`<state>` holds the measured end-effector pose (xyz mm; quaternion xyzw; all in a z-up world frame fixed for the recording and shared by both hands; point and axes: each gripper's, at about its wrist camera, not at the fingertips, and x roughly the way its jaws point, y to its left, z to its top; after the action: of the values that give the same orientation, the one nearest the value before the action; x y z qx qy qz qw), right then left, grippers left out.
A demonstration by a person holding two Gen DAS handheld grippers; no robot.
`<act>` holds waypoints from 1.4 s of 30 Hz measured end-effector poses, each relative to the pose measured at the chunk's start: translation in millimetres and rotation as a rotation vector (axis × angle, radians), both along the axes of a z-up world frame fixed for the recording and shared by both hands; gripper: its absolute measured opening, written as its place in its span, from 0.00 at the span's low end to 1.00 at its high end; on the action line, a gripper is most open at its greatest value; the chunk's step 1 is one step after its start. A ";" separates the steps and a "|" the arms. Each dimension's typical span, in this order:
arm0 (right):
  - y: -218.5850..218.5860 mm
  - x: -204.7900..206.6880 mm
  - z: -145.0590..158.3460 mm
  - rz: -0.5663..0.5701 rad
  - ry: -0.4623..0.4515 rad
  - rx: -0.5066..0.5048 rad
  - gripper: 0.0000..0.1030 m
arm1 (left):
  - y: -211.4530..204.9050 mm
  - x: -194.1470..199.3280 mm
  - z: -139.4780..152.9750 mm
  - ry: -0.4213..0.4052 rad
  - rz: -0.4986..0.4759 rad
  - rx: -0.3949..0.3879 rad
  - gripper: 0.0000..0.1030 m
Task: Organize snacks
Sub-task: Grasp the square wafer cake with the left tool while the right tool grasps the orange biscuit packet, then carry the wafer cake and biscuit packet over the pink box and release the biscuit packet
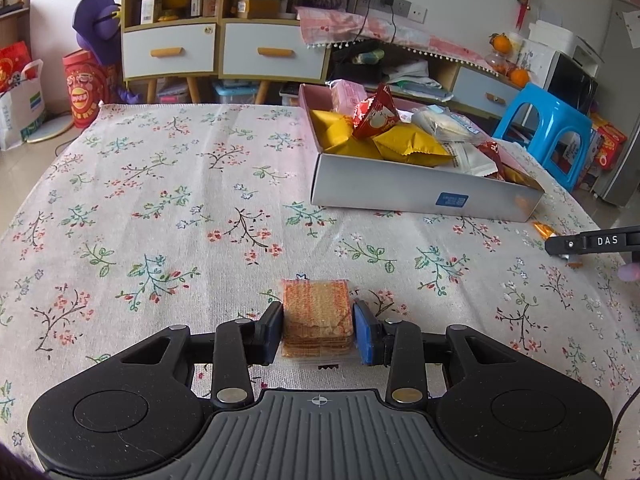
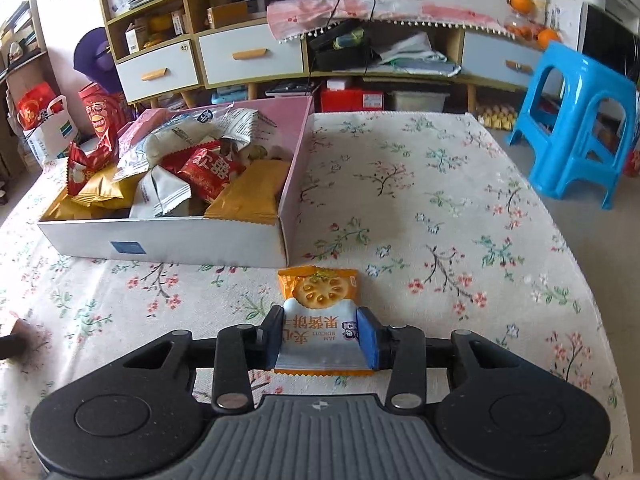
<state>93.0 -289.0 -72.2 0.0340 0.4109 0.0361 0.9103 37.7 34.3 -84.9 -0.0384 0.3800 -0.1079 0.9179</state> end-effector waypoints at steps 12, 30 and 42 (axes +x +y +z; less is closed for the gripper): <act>9.3 -13.9 21.6 -0.002 0.068 0.037 0.27 | 1.4 1.5 10.0 0.029 0.011 -0.024 0.33; 33.9 -15.9 74.0 0.041 -0.005 0.130 0.27 | -8.4 16.2 59.5 -0.028 0.013 -0.097 0.33; 44.2 2.2 94.3 0.000 -0.064 0.178 0.27 | -24.6 38.6 90.7 -0.099 0.021 -0.143 0.33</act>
<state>95.2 -244.8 22.1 0.1134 0.3768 0.0737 0.9164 76.3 9.6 5.8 -0.1024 0.3249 -0.1267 0.9316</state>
